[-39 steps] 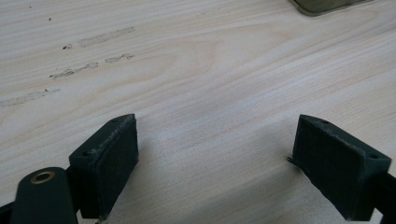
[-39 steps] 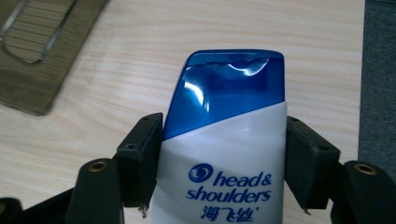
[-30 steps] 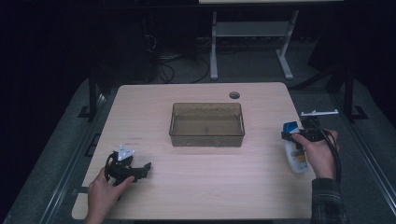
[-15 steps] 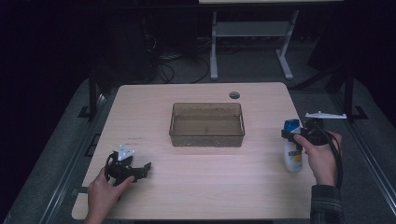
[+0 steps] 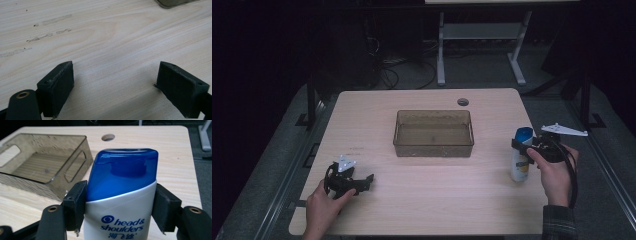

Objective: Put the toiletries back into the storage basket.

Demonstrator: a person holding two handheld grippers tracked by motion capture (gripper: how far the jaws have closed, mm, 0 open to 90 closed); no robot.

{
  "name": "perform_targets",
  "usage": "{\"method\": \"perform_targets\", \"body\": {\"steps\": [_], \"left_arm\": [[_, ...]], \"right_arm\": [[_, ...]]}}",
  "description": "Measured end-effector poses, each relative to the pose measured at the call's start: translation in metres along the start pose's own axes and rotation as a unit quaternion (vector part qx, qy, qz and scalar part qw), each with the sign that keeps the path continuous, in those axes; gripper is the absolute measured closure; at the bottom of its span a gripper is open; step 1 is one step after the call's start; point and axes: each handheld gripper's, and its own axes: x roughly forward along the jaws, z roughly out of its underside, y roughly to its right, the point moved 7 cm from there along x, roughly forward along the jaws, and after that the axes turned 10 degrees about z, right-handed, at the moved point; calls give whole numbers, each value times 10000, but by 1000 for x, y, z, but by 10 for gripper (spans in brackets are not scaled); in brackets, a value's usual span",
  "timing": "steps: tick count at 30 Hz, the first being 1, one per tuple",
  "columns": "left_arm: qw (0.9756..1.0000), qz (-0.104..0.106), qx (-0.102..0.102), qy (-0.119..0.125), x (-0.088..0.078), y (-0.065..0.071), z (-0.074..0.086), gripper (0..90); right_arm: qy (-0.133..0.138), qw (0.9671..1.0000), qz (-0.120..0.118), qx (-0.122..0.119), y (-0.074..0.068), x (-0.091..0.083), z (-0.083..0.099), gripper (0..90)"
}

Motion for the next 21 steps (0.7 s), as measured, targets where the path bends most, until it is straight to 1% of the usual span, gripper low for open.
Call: {"method": "perform_targets", "body": {"steps": [7, 18, 21], "left_arm": [[10000, 2, -5, 7, 0, 0, 0, 132], [10000, 3, -4, 8, 0, 0, 0, 132], [10000, 3, -4, 7, 0, 0, 0, 132]], "right_arm": [[197, 9997, -157, -55, -9, -5, -3, 358], [394, 9982, -393, -213, -31, -8, -12, 357], [461, 9975, -493, -203, -37, -10, -15, 357]]}}
